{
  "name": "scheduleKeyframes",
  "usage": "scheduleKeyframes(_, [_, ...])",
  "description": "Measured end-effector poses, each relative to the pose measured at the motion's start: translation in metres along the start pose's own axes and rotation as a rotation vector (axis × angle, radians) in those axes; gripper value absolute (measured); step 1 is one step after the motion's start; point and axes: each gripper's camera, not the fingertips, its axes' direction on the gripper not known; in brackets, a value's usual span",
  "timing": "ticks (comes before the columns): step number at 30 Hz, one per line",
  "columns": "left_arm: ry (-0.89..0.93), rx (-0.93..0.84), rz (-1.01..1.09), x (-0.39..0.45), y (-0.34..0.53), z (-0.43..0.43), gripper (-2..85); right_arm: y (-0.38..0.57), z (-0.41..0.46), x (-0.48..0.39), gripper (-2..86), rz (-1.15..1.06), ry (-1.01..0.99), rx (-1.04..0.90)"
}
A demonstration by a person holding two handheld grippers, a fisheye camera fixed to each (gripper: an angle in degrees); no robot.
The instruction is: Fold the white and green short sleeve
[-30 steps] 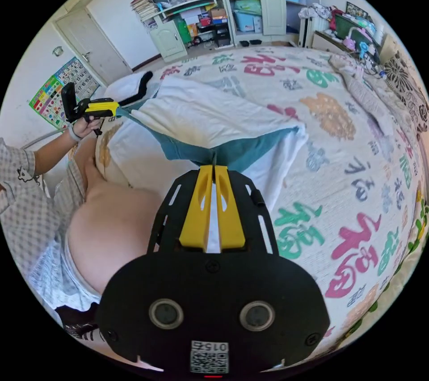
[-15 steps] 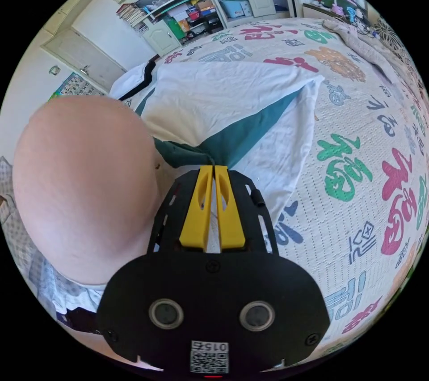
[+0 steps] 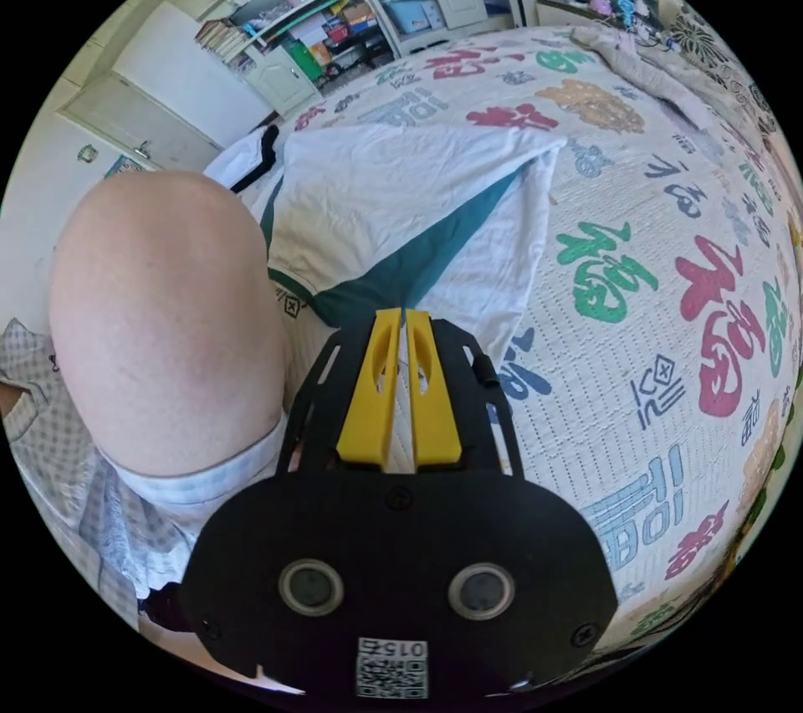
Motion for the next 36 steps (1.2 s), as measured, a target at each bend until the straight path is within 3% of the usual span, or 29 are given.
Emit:
scheduleKeyframes(4, [0.184,0.083,-0.086,-0.013,-0.017,0.013,3.5,-0.01,0.01,-0.008,0.2,0.006,-0.096,0.049])
scheduleKeyframes(7, [0.205,-0.005,-0.056,-0.004,-0.028,0.046,5.6,-0.023,0.048,-0.027,0.2,-0.065,-0.088,-0.108])
scheduleKeyframes(10, [0.2,-0.159,-0.005,0.002,-0.026,0.073,7.5,-0.022,0.087,-0.043,0.1,-0.103,0.073,-0.305])
scheduleKeyframes(17, [0.251,-0.286,-0.031,-0.025,-0.018,0.078,6.0,-0.016,0.106,-0.039,-0.3,-0.091,0.033,-0.371])
scheduleKeyframes(21, [0.331,-0.116,-0.147,-0.067,-0.028,0.056,7.2,-0.044,0.083,-0.012,3.1,0.063,0.018,-0.14])
scheduleKeyframes(23, [0.261,0.014,-0.28,-0.109,-0.039,0.043,9.0,-0.069,0.071,0.018,5.7,0.221,-0.001,0.057])
scheduleKeyframes(25, [0.184,0.071,-0.376,-0.14,-0.049,0.041,10.3,-0.09,0.074,0.04,7.0,0.31,0.014,0.13])
scheduleKeyframes(30, [0.129,0.134,-0.652,-0.21,-0.059,0.059,11.6,-0.139,0.101,0.089,10.0,0.581,-0.029,0.221])
scheduleKeyframes(36, [0.215,0.016,-0.756,-0.243,-0.062,0.107,6.9,-0.171,0.15,0.1,2.7,0.728,-0.022,0.194])
